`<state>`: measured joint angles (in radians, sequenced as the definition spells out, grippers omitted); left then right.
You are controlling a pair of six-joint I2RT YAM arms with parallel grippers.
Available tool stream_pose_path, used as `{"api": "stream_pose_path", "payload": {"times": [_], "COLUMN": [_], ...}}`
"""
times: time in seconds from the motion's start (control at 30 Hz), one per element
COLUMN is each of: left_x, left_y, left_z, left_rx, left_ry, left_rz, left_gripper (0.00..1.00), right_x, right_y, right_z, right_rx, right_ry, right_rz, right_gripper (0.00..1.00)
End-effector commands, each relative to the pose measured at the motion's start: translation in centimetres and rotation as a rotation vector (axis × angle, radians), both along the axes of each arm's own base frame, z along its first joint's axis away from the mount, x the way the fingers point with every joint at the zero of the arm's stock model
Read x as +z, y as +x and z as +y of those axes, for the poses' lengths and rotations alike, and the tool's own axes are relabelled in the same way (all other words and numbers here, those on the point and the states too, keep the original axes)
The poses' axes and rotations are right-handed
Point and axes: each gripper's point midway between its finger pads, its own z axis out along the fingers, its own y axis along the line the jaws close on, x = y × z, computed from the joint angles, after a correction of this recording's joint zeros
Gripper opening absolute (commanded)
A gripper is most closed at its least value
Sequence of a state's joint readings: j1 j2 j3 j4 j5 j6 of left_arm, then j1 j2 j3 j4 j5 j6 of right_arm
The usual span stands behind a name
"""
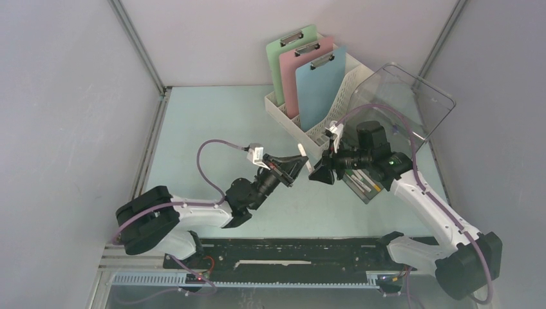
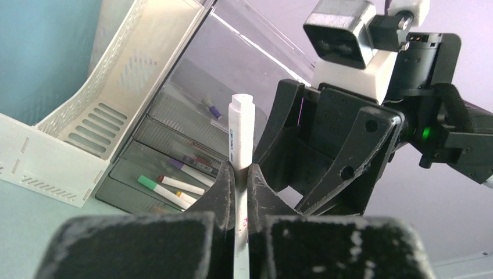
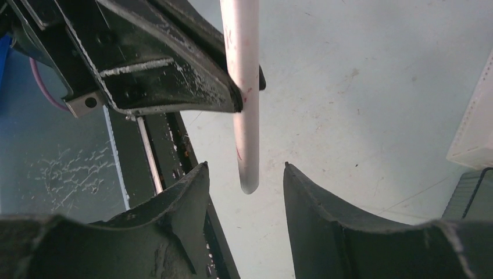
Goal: Organize the desk
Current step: Place the stationery in the drawer.
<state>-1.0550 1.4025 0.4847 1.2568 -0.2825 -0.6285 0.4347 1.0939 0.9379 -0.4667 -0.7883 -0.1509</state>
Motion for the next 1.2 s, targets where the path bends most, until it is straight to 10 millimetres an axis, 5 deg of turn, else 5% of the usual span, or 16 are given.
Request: {"api": "stream_pose_path", "payload": {"times": [0.0,0.5,0.7,0.77,1.17], "left_x": [1.6,2.6,2.5,2.5,2.5], "left_y": [0.3,-0.8,-0.9,-1.0,-1.2], "left_z": [-0.2,-1.8,-2.0,-2.0,0.6], "left_rx": [0.029,-0.029,-0.036,-0.038,0.033], "left_ry": [-0.053,-0.074,-0.073,-0.074,0.001], "left_rz": [-0.017,-0.032,-0.028,-0.027,-0.075], "left_gripper": [0.0,0.0,0.02,0.1,0.78], "right_x": [2.4,2.4,2.4,2.4,1.9], "right_y": [0.8,0.8,0.9,0.9,-0.3], "right_z": [0.5,0.5,0.5,0.5,-0.3], "right_rx": [-0.022,-0.037,-0.038,-0.036,0.063], "right_ry": [0.039,0.048,0.046,0.043,-0.015], "right_rz": [-0.057,-0.069,-0.077,-0.079,-0.201], "right_gripper": [0.57,0.48,0.11,0.0,0.0]}}
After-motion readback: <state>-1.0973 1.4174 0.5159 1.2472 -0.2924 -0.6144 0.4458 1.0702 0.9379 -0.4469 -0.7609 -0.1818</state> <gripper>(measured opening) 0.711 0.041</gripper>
